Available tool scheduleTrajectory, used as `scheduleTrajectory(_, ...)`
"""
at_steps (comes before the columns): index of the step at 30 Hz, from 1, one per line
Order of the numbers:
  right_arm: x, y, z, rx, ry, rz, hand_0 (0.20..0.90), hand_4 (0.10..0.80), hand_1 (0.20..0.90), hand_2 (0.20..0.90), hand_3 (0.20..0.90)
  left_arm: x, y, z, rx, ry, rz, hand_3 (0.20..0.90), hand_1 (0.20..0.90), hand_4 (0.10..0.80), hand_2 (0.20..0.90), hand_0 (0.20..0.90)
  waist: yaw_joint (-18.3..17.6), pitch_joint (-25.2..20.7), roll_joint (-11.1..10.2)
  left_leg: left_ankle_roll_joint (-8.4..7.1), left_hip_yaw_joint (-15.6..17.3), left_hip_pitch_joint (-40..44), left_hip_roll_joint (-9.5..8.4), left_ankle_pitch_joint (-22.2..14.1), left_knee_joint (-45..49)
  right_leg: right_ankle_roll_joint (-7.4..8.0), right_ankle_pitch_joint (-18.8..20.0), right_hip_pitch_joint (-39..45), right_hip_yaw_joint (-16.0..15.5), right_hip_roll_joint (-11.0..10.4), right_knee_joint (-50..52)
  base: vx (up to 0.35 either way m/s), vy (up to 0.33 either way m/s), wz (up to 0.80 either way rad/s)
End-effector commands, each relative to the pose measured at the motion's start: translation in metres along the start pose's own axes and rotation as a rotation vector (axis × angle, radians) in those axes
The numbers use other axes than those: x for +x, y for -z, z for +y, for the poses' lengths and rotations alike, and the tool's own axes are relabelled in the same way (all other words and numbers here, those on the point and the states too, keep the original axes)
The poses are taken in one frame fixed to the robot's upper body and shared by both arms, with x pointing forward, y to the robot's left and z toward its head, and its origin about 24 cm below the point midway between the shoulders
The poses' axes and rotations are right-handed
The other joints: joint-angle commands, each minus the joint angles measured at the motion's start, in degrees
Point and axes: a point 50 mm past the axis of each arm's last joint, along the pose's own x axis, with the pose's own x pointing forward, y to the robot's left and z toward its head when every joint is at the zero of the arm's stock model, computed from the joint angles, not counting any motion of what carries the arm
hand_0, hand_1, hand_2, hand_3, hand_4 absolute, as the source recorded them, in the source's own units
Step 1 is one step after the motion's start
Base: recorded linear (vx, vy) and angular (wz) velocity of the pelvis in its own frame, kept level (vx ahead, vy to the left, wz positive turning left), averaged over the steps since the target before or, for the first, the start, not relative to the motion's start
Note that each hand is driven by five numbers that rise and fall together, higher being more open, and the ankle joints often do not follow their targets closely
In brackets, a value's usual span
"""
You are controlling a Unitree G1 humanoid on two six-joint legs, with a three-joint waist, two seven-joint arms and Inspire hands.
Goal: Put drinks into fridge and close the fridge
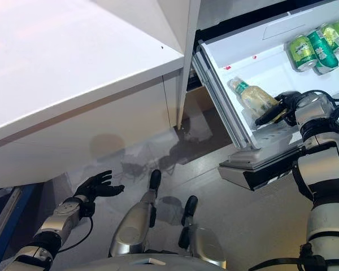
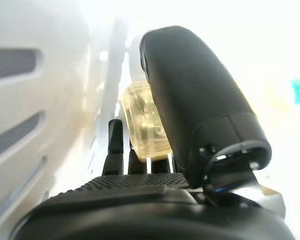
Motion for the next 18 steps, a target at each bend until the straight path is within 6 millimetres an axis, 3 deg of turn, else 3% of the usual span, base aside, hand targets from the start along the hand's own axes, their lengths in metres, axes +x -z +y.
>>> scheduleTrajectory(1,-0.022,-0.033,-0.039,-0.076,0.15,-0.109,0.9,0.8,0.9,0.9,0.9,-0.006,0.02,0.008,0.022,-0.016,0.049,0.9,0.9,0.8,0.9,0.9,-0.5,-6.0,0.6,0.34,-0.3,0.7,-2.16,-8.2,0.9,1.98,5.0,-8.7,-0.8,0.0,2.4,0.0,0.0,0.0)
scheduleTrajectory(11,-0.024,-0.036,-0.042,-0.074,0.179,-0.12,0.9,0.8,0.9,0.9,0.9,-0.004,0.023,0.007,0.015,-0.03,0.075,0.9,0.9,0.8,0.9,0.9,-1.2,-8.0,0.2,0.18,0.5,2.6,-1.73,-8.5,0.4,2.2,5.0,-7.0,-0.7,-0.1,1.8,0.0,0.0,0.0)
scheduleTrajectory(18,-0.03,-0.043,-0.052,-0.004,0.299,-0.195,0.9,0.8,0.9,0.9,0.9,-0.005,0.033,0.006,0.012,-0.011,0.114,0.9,0.9,0.8,0.9,0.9,-2.1,-9.8,0.3,0.21,0.9,4.2,-1.54,-8.8,0.0,2.23,4.8,-5.6,-0.5,-0.1,1.2,0.009,0.016,0.0)
